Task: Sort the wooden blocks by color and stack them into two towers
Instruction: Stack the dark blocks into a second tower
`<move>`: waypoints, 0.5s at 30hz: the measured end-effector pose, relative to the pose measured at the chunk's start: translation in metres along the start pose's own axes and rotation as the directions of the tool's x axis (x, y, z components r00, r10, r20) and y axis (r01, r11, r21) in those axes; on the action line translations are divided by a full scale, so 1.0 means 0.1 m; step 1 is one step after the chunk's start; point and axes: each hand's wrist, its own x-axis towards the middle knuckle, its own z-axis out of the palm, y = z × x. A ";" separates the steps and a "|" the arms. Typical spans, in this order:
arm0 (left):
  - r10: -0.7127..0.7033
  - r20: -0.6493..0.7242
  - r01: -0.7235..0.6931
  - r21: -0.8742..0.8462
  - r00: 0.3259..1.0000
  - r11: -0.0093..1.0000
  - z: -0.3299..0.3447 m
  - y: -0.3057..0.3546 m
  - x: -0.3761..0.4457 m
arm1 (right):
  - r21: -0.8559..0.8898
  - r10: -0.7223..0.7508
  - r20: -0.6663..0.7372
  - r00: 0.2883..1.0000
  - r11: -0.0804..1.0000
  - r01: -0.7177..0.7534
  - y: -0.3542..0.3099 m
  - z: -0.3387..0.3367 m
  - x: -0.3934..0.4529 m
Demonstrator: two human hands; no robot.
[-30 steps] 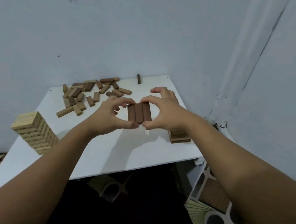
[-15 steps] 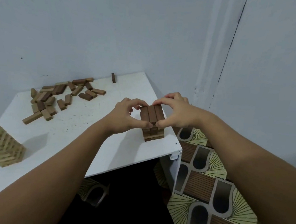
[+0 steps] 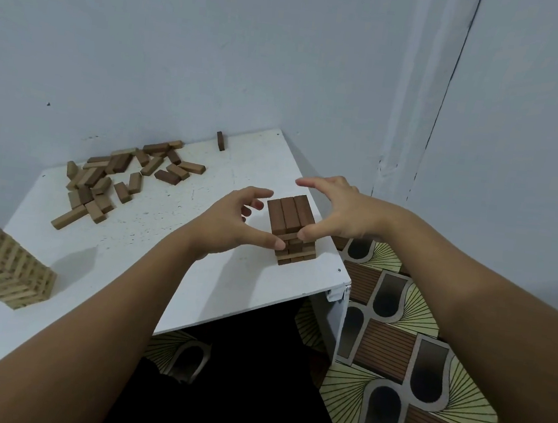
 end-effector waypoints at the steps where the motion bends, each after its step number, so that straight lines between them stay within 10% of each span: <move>1: -0.003 -0.003 0.003 0.005 1.000 1.000 -0.01 -0.02 0.00 | 0.024 0.000 0.001 1.000 1.000 0.000 0.02 0.00 0.00; 15: 0.016 -0.021 -0.018 -0.089 1.000 0.996 0.05 -0.08 0.02 | 0.237 -0.038 0.090 0.995 0.971 0.015 0.16 0.03 0.08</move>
